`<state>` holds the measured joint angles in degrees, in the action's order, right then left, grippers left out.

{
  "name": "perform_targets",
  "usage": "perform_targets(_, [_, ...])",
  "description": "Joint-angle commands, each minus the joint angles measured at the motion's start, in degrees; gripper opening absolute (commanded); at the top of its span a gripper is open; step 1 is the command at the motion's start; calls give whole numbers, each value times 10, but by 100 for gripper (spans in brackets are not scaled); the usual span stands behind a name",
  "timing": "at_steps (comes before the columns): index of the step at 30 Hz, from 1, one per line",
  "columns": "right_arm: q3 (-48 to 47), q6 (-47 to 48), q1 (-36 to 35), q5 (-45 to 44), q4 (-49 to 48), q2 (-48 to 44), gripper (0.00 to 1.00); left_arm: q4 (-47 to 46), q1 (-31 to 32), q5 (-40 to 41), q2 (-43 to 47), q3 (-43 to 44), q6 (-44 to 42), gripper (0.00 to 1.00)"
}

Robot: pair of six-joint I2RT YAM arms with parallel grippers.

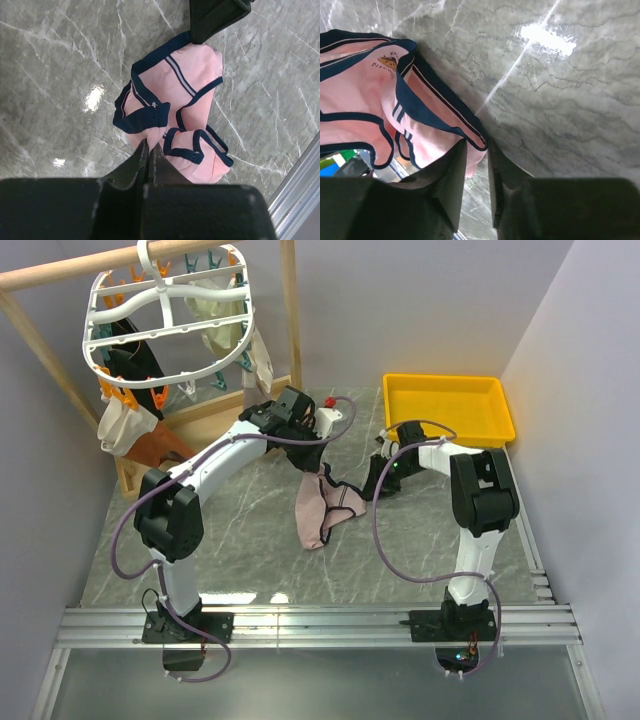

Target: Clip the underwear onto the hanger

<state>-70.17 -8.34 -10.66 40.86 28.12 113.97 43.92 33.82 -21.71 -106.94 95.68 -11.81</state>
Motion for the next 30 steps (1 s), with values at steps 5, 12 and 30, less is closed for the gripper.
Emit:
perform_targets(5, [-14,10,-8,-29,-3,13,0,-21,-4,-17,16,-15,6,2])
perform_targets(12, [9,43,-1,-50,18,-102,0,-38,-24,-46,63,-66,29,1])
perform_targets(30, [6,218,27,-170,183,-502,0,-184,-82,-281,335,-257,19,6])
